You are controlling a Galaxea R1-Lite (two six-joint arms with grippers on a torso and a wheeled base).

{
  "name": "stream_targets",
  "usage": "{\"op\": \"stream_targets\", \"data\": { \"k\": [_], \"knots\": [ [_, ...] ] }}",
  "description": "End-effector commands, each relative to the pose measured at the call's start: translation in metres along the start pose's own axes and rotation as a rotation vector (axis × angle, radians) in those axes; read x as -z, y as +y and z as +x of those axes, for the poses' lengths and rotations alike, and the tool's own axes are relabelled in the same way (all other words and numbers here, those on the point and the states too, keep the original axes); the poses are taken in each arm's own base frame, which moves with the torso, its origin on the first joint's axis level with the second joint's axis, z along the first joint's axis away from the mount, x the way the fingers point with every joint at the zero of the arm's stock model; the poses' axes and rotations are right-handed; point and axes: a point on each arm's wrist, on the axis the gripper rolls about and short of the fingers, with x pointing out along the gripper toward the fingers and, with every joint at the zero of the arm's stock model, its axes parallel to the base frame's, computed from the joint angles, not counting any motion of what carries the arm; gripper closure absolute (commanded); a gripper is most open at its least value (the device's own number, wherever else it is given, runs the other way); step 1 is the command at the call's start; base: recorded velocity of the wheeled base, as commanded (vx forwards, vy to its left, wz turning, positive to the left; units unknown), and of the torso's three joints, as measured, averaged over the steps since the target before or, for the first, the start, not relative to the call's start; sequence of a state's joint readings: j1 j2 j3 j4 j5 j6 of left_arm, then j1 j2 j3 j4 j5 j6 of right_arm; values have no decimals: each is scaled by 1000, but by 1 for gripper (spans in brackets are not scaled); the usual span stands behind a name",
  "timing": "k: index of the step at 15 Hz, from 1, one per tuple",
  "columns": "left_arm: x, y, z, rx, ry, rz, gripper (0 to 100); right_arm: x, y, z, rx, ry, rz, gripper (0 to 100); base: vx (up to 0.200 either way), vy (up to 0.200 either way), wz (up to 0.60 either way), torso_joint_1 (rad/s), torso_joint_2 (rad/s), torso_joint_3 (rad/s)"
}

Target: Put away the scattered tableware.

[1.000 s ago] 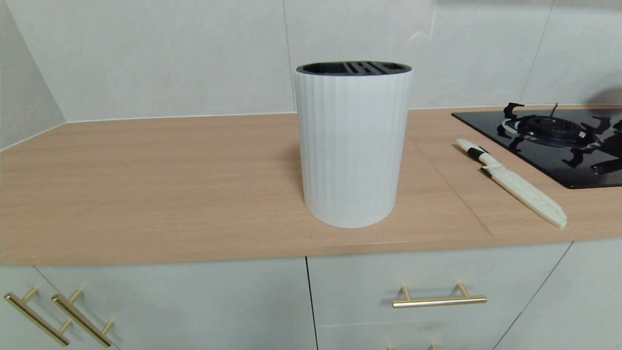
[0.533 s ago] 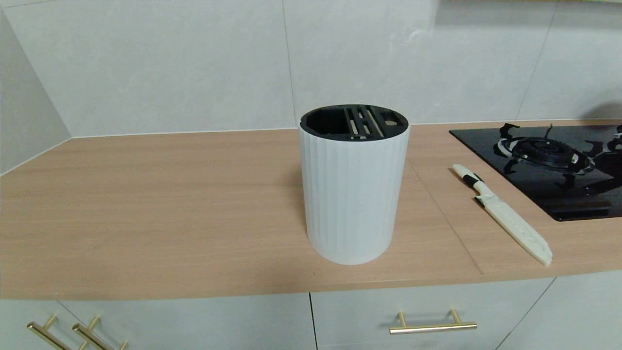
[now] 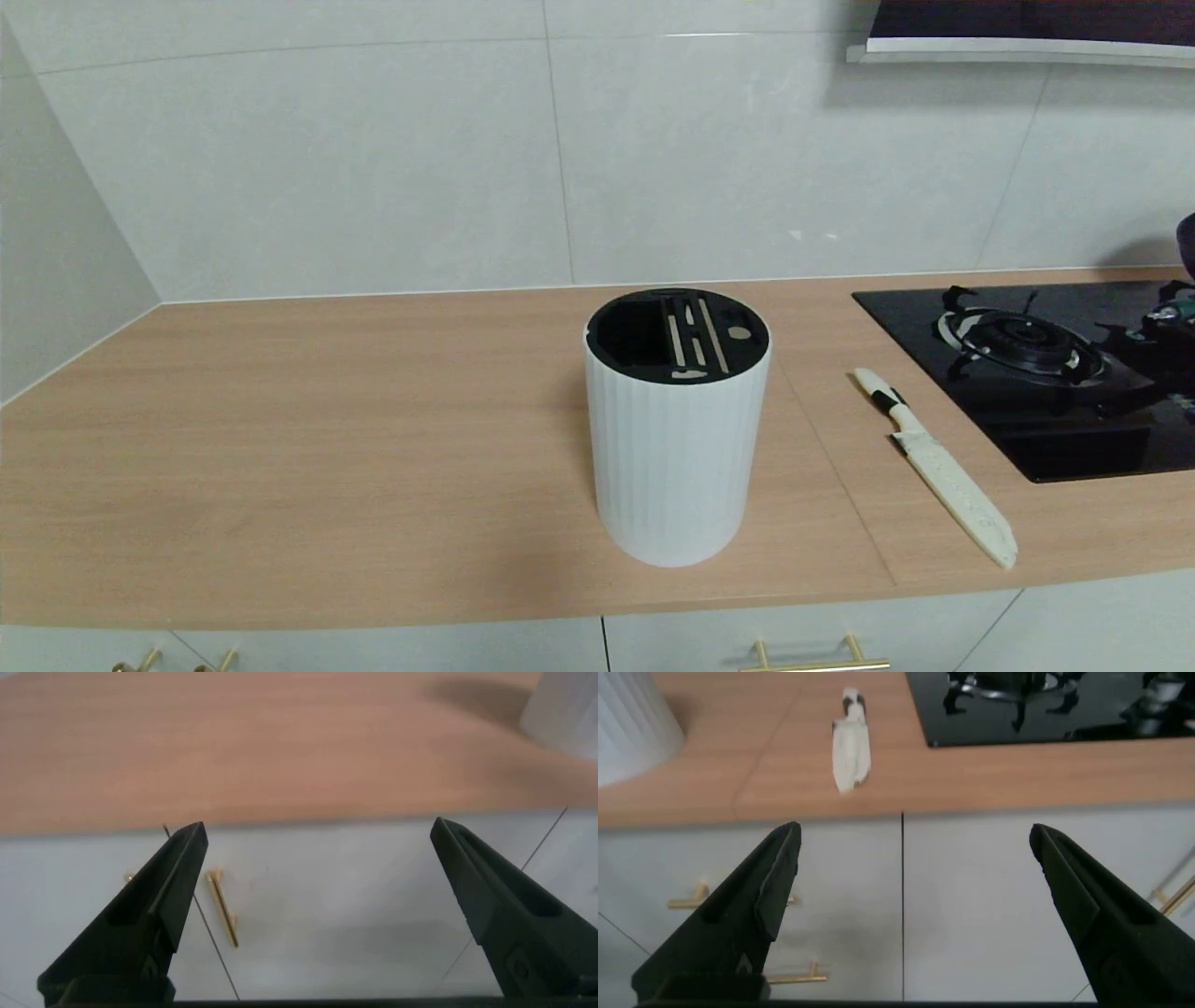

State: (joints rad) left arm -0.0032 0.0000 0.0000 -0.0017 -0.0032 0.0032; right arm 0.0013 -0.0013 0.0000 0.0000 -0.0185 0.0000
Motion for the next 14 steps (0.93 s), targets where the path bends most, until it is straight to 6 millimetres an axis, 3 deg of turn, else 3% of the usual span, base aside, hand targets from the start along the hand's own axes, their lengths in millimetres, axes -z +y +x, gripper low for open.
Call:
{"op": "stream_targets", "data": {
  "k": [1,14],
  "knots": [
    [0,0,0,0,0,0,0,0,0,0,0,1,0,0,0,0,0,261,-530,-286],
    [0,0,0,0,0,0,0,0,0,0,0,1,0,0,0,0,0,260,-541,-283]
  ]
}}
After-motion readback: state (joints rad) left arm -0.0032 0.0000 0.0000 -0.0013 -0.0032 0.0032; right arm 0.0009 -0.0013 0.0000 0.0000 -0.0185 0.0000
